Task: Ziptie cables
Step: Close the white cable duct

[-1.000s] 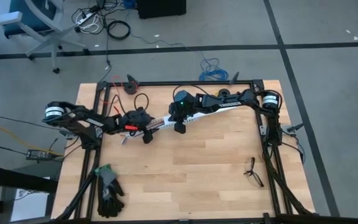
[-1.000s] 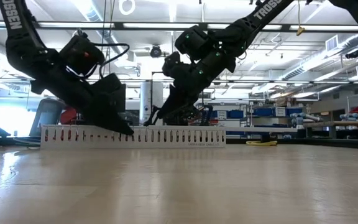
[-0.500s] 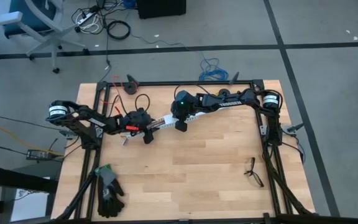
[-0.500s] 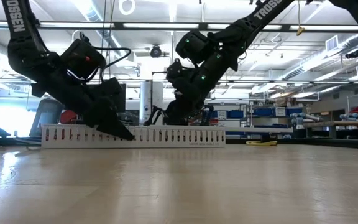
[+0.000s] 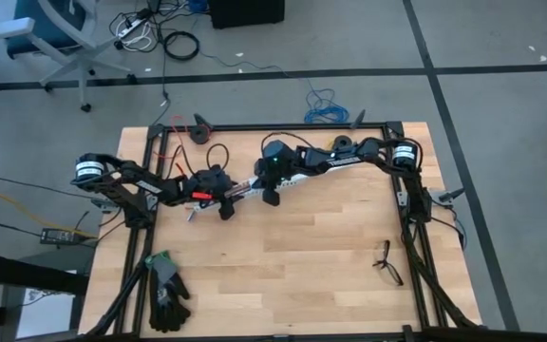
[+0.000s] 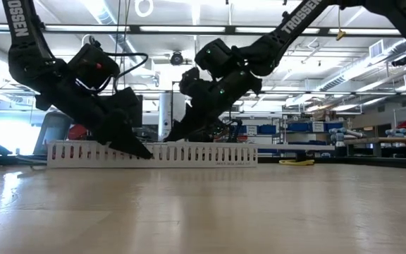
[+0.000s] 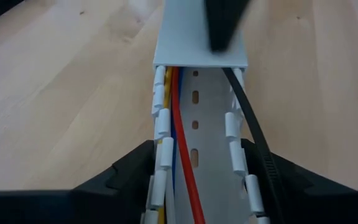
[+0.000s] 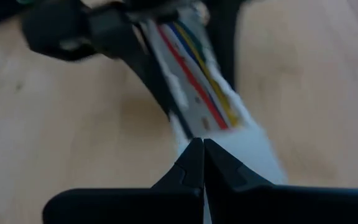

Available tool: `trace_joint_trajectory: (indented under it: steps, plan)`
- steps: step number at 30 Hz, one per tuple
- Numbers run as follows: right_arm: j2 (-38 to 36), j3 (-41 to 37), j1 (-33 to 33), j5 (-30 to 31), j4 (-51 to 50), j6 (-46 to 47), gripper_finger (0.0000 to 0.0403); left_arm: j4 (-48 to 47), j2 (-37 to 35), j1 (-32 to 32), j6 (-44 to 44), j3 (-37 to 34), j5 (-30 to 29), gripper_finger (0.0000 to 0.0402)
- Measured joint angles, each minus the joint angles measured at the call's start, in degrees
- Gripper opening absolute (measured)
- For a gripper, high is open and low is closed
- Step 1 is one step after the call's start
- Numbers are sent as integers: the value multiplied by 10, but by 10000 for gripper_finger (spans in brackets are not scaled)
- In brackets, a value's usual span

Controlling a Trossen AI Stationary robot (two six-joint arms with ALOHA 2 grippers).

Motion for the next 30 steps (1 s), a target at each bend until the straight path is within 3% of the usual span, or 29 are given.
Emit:
trace_joint_trajectory:
  steps: [3, 7, 13, 17, 19, 22, 26, 30]
  plan:
    - [-2, -2, 3, 3, 43, -7, 0, 10, 0, 0, 0, 0, -6, 225]
    - [-44, -1, 7, 59, 47, -31, 0, 10, 0, 0, -1, 1, -7, 225]
    - [-115, -1, -2, 149, -154, -36, 0, 10, 0, 0, -1, 1, -5, 225]
    - [-106, -8, -26, 143, -241, -26, 0, 10, 0, 0, -1, 1, -4, 225]
    - [-73, -10, -34, 90, -213, -19, 0, 4, 0, 0, -1, 1, -4, 225]
    - [-22, -8, -32, 27, -90, -12, 0, -1, 0, 0, -3, 4, -4, 225]
    - [-5, -10, -15, 15, 42, -3, 0, 8, 0, 0, -3, 10, -3, 225]
    - [-52, -12, -6, 31, 44, -29, 0, 13, -1, 0, -1, 12, 0, 225]
